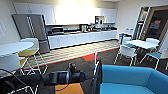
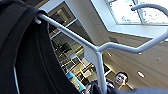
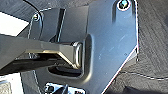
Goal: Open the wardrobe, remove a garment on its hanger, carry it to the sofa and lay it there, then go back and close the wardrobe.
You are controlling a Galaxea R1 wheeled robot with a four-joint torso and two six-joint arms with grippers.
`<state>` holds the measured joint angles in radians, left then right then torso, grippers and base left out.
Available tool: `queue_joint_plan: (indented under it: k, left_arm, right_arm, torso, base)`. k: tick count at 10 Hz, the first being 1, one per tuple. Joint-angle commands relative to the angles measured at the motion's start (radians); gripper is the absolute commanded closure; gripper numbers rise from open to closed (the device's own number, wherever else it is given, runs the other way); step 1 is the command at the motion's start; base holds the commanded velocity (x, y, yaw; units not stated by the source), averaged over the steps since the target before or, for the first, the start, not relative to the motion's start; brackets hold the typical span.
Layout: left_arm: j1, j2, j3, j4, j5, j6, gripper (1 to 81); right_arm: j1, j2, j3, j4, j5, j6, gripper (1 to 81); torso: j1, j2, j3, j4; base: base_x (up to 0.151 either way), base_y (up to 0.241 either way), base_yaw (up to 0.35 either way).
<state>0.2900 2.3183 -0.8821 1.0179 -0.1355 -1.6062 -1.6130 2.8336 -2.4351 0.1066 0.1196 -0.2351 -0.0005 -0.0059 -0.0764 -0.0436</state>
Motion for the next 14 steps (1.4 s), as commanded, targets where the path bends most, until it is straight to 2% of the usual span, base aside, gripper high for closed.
queue_joint_plan:
  k: [1,14]
  left_arm:
    - [-0.143,-0.009,0.037,0.033,-0.036,0.012,81.1]
    - [-0.133,-0.029,0.058,0.047,-0.036,0.012,81.1]
  right_arm:
    - [0.029,-0.014,0.005,-0.007,-0.058,-0.001,1.0]
    - [0.027,-0.009,0.004,-0.008,-0.060,-0.001,1.0]
  torso:
    - [0.001,0.000,0.000,0.000]
    - [0.001,0.000,0.000,0.000]
  base:
    - [0.000,0.000,-0.242]
    - [0.000,0.000,-0.243]
